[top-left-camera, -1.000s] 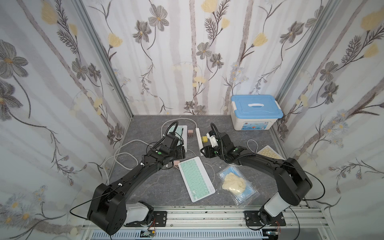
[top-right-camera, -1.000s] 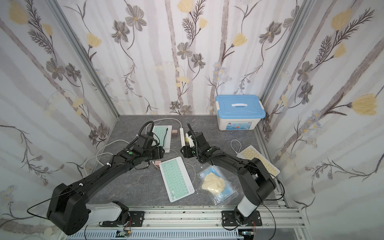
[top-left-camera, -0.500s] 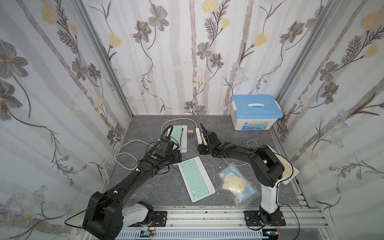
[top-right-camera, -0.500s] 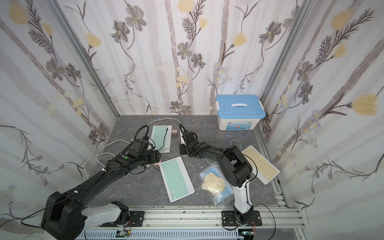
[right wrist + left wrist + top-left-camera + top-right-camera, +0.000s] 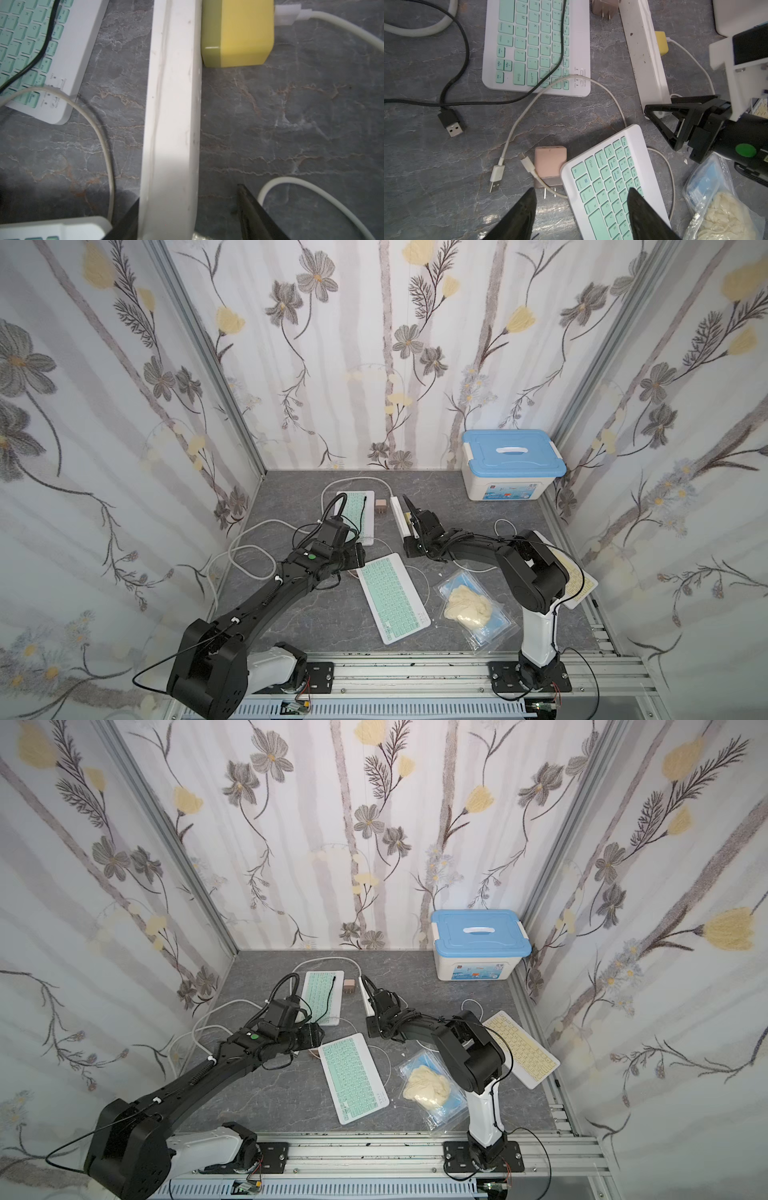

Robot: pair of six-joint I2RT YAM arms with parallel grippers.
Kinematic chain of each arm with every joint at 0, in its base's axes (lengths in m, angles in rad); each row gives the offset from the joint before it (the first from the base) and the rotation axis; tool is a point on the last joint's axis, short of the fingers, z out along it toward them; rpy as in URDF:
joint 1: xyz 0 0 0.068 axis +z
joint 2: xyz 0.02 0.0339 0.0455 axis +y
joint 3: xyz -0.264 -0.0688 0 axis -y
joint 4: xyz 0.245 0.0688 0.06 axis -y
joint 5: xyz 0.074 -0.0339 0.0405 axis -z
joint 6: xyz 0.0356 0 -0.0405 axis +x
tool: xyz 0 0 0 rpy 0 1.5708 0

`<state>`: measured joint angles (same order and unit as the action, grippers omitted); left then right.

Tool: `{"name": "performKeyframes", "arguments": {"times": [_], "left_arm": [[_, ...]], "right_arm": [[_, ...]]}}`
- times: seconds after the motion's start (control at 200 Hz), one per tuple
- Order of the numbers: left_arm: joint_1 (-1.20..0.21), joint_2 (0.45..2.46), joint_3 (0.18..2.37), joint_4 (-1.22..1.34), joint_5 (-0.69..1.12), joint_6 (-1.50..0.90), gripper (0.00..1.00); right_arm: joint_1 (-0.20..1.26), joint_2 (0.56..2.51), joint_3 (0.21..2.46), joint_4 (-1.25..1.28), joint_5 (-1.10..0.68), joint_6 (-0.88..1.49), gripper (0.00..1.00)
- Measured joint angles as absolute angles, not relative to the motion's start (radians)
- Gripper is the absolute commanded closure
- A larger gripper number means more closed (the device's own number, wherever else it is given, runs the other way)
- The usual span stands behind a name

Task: Unplug the wireless keyboard
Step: Pick up the socket from the center of the board.

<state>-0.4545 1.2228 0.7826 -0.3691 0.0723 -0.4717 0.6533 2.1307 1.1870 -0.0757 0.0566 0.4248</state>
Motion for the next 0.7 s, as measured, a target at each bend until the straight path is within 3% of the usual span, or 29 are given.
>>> {"name": "performKeyframes", "arguments": {"times": [0.43, 0.699], "left_arm": [[-0.454, 1.236, 0.772, -0.34, 0.1, -0.479, 0.29], [-0.454, 1.231, 0.768, -0.34, 0.101, -0.479, 0.29]], "right_arm": [[0.667, 2.159, 1.221, -0.064, 0.045, 0.398, 0.49], [0.666, 2.192, 1.266, -0.074, 0.064, 0.395, 0.74]]}}
